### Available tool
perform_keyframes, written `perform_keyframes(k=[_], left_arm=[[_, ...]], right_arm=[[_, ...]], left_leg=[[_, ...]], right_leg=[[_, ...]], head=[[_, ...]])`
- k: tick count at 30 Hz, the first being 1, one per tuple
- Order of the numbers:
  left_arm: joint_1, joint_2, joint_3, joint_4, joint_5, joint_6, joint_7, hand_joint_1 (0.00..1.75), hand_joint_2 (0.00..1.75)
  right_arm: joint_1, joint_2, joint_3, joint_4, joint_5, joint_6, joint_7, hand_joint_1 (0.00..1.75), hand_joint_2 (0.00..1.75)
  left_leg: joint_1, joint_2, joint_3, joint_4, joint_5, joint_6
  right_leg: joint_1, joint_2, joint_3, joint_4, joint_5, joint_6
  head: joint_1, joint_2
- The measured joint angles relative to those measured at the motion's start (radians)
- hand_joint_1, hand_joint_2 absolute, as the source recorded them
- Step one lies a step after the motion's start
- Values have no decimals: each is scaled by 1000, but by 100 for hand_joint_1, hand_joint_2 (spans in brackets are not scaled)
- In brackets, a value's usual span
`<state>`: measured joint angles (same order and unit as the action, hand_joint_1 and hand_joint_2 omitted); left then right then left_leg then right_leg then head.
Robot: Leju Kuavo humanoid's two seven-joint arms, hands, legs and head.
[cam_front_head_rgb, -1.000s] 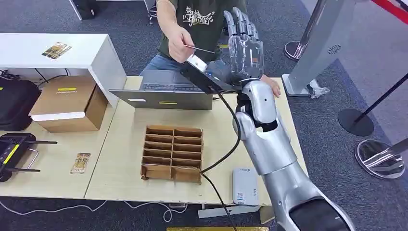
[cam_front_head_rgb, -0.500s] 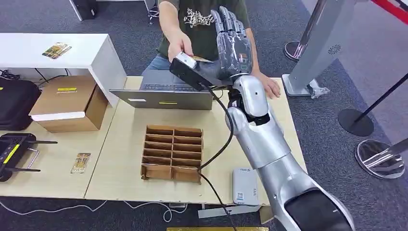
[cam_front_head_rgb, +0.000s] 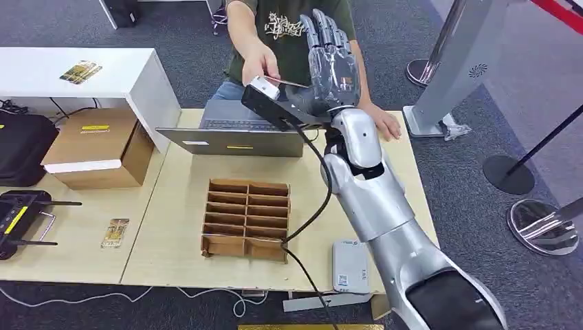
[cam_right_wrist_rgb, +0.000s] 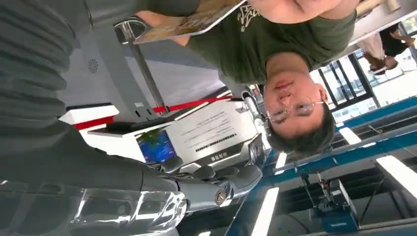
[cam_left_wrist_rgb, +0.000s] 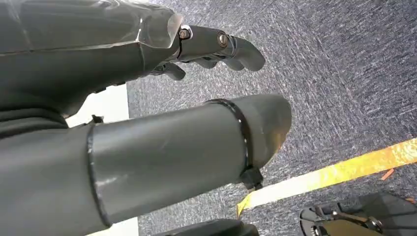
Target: Pass the card to the sensor for recognition and then transmit it.
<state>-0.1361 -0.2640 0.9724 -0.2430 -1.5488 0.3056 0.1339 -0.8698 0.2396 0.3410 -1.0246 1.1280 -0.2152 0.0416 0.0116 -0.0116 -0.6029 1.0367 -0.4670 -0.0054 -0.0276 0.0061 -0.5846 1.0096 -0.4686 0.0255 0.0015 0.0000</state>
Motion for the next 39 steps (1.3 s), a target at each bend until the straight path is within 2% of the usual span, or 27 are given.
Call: perform_keyframes(k=[39], left_arm=[[1,7,-16,0,7,2,-19,0,0]], right_arm=[[0,0,17,0,6,-21,-1,175,175]], left_leg=[[0,0,0,0,0,0]], right_leg=[[0,0,0,0,0,0]], head=[[0,0]])
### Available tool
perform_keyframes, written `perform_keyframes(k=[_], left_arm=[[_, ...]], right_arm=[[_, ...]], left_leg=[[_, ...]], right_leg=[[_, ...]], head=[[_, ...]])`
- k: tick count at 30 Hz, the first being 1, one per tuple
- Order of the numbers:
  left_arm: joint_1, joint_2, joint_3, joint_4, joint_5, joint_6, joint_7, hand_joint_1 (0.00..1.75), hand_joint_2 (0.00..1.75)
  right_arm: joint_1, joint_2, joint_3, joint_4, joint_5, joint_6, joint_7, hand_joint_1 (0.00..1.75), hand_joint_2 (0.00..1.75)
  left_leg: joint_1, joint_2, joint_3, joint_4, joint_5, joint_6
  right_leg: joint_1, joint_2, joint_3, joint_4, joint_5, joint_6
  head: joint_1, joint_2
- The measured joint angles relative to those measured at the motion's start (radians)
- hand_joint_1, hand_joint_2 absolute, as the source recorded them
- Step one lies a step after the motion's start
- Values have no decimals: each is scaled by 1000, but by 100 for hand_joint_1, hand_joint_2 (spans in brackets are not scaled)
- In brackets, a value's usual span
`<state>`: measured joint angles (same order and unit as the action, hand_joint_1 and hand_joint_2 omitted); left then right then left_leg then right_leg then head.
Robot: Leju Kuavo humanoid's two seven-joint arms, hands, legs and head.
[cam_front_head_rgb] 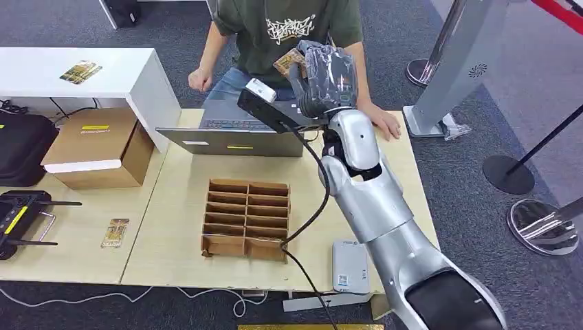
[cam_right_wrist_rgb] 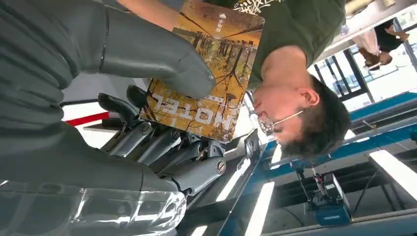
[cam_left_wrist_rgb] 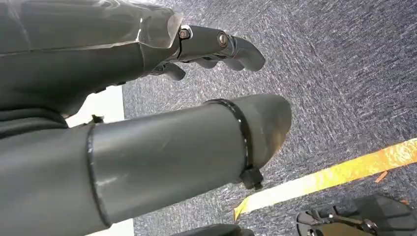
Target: Pass the card to the sensor for recognition and then transmit it.
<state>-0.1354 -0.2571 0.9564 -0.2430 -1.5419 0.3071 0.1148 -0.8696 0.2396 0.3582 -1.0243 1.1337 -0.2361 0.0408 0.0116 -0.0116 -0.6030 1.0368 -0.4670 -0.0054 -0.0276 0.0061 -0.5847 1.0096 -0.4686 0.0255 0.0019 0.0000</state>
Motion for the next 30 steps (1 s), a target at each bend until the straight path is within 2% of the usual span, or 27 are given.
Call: perform_keyframes(k=[7,9,12,15,17,20,23,30], left_arm=[[0,1,0,0,1,1,0,0,0],[0,1,0,0,5,2,1,0,0],[0,1,0,0,20,5,10,0,0],[-1,1,0,0,32,8,35,0,0],[-1,1,0,2,35,8,42,0,0],[-2,1,-4,3,36,8,45,0,0],[-4,1,-11,4,44,7,52,0,0],[-4,5,-27,5,58,6,53,0,0]], right_arm=[[0,0,1,1,-3,3,2,175,175],[0,0,0,3,-34,27,12,175,175],[0,11,-19,10,-194,118,21,175,175],[0,27,-73,19,-490,253,23,175,175],[-1,31,-106,26,-602,299,28,175,175],[-4,32,-131,38,-731,343,39,175,175],[-4,31,-143,52,-918,397,55,175,175],[-11,11,-143,89,-1107,431,53,175,175]], left_leg=[[0,0,0,0,0,0],[0,0,0,0,0,0],[0,0,0,0,0,0],[0,0,0,0,0,0],[0,0,0,0,0,0],[0,0,0,0,0,0],[0,0,0,0,0,0],[0,0,0,0,0,0]], right_leg=[[0,0,0,0,0,0],[0,0,0,0,0,0],[0,0,0,0,0,0],[0,0,0,0,0,0],[0,0,0,0,0,0],[0,0,0,0,0,0],[0,0,-1,0,0,0],[0,0,-1,0,0,0]], head=[[0,0],[0,0],[0,0],[0,0],[0,0],[0,0],[0,0],[0,0]])
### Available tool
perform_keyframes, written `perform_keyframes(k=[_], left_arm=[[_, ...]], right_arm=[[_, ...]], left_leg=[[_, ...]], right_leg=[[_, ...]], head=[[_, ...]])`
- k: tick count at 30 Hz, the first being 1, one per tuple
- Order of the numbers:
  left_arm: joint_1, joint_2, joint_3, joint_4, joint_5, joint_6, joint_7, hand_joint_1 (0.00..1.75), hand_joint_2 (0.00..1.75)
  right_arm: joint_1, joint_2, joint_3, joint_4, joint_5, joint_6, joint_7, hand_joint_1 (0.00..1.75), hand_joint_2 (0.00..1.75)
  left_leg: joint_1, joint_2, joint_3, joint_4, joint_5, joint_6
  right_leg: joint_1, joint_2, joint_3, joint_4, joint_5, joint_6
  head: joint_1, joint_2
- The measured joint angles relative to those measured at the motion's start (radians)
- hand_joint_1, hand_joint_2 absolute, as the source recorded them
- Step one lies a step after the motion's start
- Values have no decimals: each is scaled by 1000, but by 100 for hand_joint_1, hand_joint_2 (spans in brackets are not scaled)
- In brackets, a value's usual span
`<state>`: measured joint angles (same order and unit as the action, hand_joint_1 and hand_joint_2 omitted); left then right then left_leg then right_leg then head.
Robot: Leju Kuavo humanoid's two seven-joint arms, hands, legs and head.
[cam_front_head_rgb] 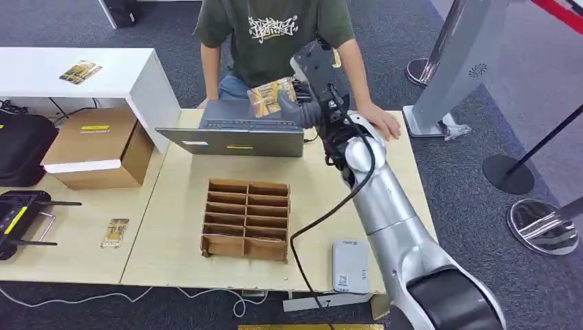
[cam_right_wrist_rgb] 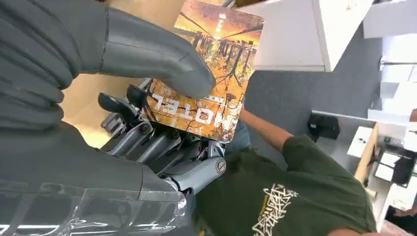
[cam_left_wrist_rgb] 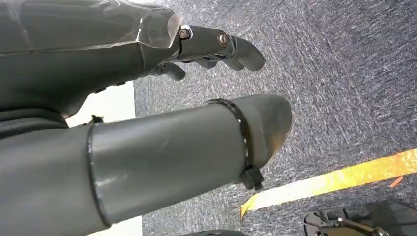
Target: Pass the card to the sensor for recognition and then transmit it.
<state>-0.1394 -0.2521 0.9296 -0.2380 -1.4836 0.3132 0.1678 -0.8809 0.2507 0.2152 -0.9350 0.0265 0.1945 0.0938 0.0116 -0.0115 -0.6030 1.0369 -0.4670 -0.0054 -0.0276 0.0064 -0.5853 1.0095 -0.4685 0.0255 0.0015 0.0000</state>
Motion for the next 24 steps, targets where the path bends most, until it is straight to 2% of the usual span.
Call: perform_keyframes(k=[5,12,15,21,24], left_arm=[[2,5,-1,0,41,2,-7,0,0],[28,9,-1,0,84,19,-48,0,0],[40,10,-1,1,87,26,-57,0,0],[60,9,-1,1,102,54,-72,0,0],[67,0,1,1,114,102,-74,0,0]], right_arm=[[-12,-12,8,31,-31,-12,-18,175,175],[-14,-24,50,61,42,-118,-62,175,175],[16,-52,56,40,98,-164,-63,175,175],[112,-142,50,-46,231,-235,-47,175,175],[153,-193,23,-81,263,-258,-42,175,175]], left_leg=[[0,0,0,0,0,0],[0,0,0,0,0,0],[0,0,0,0,0,0],[-1,0,0,0,0,0],[-1,-1,-1,1,0,0]], right_leg=[[0,0,0,0,0,0],[0,0,0,0,0,0],[0,0,0,0,0,0],[-1,0,0,-1,0,0],[-1,-1,0,-1,0,0]], head=[[0,0],[0,0],[0,0],[0,0],[0,0]])
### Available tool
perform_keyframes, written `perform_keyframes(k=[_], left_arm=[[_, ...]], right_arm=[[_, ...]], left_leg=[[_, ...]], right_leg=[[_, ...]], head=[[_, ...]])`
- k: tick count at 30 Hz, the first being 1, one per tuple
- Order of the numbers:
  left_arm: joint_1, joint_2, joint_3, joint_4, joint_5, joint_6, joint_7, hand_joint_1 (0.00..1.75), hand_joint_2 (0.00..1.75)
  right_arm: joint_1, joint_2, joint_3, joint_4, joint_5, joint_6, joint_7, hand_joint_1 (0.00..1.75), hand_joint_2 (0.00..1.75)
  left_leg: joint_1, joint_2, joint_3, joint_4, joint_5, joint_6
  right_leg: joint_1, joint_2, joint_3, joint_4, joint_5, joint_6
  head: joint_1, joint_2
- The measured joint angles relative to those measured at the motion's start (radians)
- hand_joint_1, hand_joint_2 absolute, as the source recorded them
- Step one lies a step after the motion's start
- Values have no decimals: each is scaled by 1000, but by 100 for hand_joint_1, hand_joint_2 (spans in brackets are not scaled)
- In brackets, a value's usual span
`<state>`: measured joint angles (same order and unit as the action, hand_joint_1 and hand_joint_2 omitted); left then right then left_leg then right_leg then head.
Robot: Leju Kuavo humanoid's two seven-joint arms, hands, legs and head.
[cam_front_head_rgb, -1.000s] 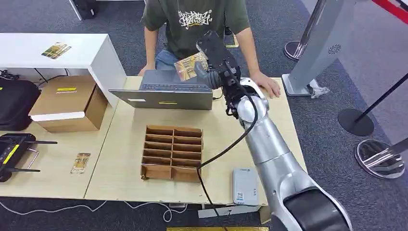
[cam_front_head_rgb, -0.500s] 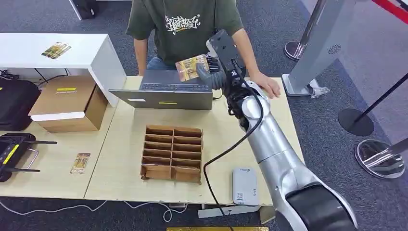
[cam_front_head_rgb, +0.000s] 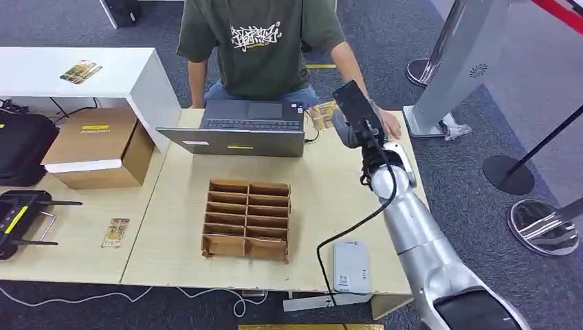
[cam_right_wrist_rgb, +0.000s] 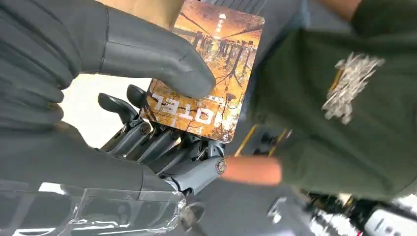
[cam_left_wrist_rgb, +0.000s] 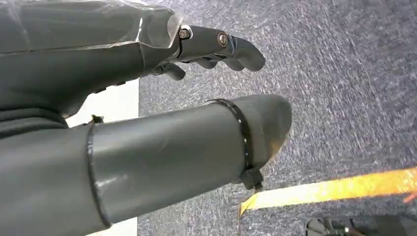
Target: Pass the card to the sensor for recognition and then transmit it.
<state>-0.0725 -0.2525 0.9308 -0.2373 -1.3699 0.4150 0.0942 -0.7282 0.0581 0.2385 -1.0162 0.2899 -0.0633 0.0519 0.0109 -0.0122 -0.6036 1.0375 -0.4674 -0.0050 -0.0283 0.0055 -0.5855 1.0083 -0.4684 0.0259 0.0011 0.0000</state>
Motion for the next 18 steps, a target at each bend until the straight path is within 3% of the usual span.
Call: perform_keyframes(k=[3,7,18], left_arm=[[2,-15,3,0,9,37,3,0,0],[4,-24,9,0,24,39,-5,0,0],[5,-24,12,2,24,39,-12,0,0]], right_arm=[[38,-45,-40,-21,21,-5,-14,175,175],[79,-97,-92,-36,37,-13,-29,175,175],[269,-168,-220,-127,70,-26,-39,175,175]], left_leg=[[0,0,0,0,0,0],[0,0,0,0,0,0],[0,0,-1,0,-1,0]], right_leg=[[0,0,0,0,0,0],[0,0,0,0,0,0],[0,0,0,0,0,0]], head=[[1,0],[1,0],[1,0]])
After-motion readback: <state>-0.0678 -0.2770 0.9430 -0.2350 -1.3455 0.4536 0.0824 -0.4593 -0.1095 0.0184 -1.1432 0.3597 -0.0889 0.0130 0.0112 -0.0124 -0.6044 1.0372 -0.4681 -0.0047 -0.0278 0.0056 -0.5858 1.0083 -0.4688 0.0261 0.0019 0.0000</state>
